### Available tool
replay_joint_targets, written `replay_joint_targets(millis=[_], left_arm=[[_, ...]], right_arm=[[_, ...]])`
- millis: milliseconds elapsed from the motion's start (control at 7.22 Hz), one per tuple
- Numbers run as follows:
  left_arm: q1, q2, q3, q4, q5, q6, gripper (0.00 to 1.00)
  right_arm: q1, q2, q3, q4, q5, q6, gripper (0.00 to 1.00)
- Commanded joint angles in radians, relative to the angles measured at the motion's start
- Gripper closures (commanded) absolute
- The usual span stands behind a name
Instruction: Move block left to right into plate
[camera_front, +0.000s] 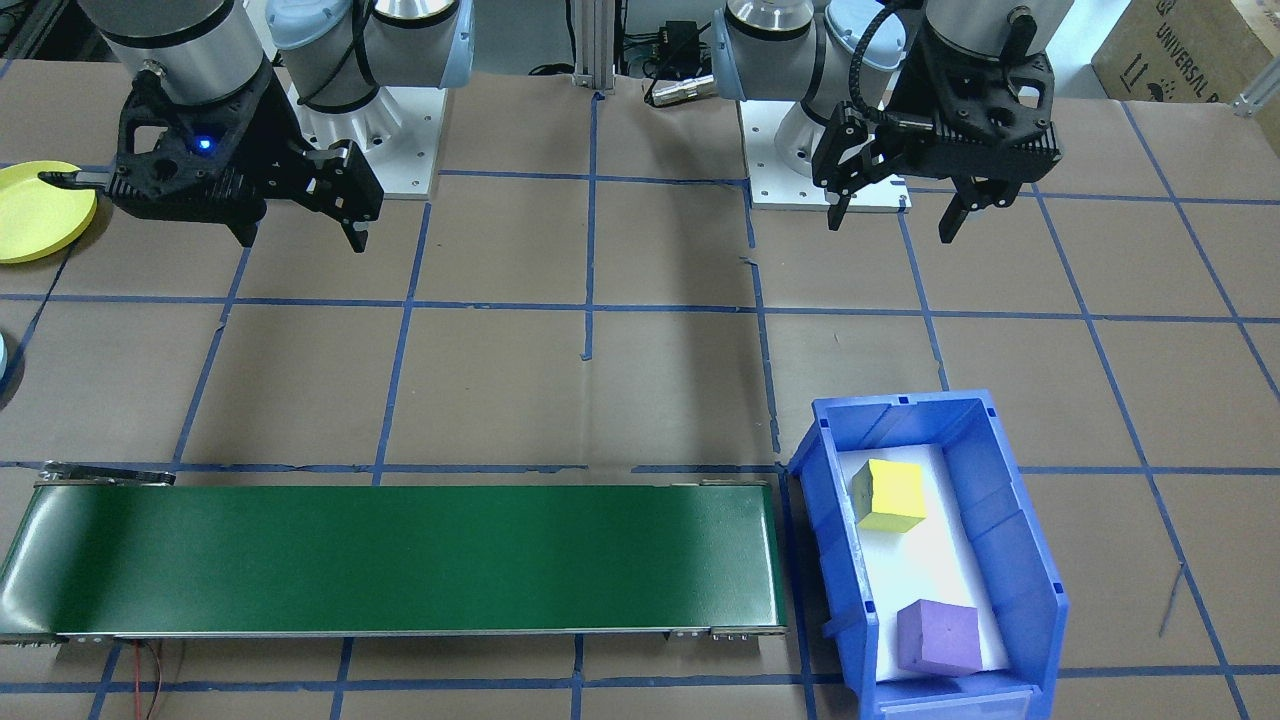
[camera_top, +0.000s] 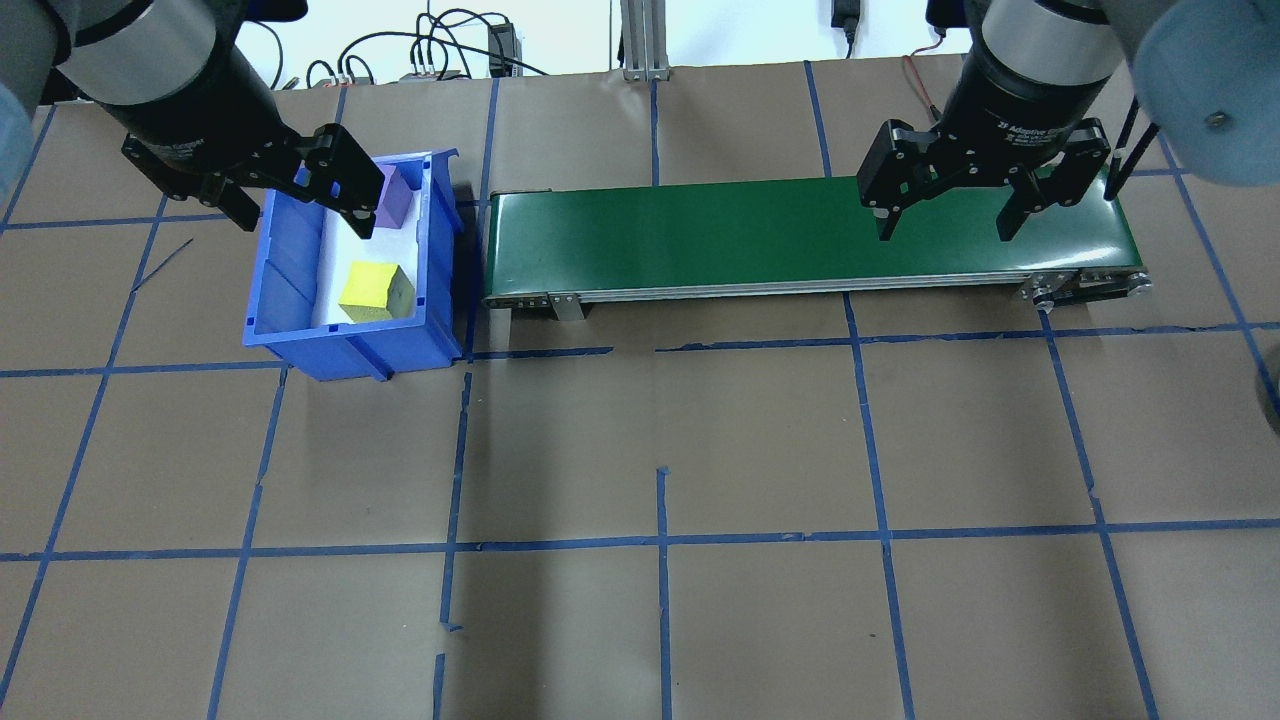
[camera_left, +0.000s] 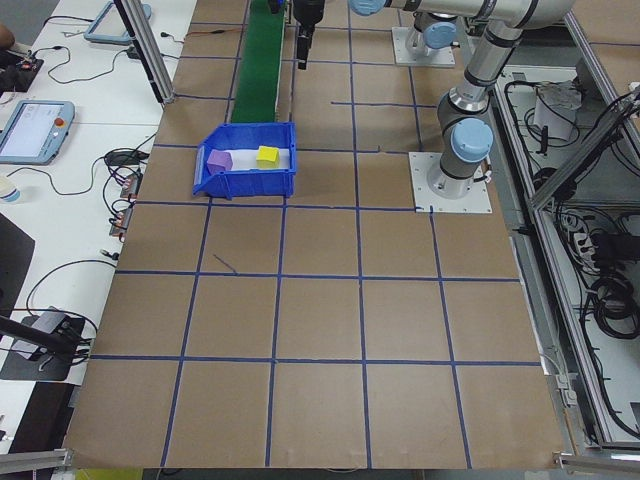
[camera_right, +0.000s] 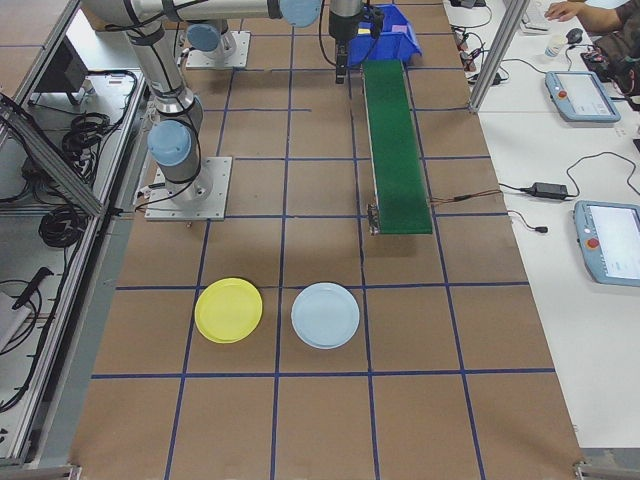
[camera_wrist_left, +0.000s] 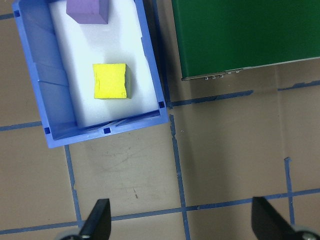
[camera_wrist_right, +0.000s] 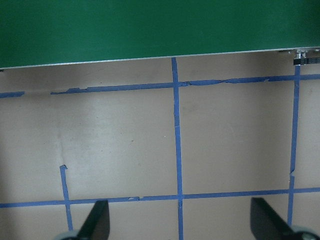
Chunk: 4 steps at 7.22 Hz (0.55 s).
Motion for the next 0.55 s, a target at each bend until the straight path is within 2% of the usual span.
replay_joint_targets(millis=[0, 416], left_arm=[[0.001, 0.0, -0.001, 0.0, -0.001, 0.002, 0.0], [0.006, 0.005, 0.011, -0.004, -0.004, 0.016, 0.0]], right_arm=[[0.0, 0.0, 0.0, -0.002, 0.0, 0.002, 0.0], [0.0, 0.0, 0.0, -0.003, 0.0, 0.002, 0.0]])
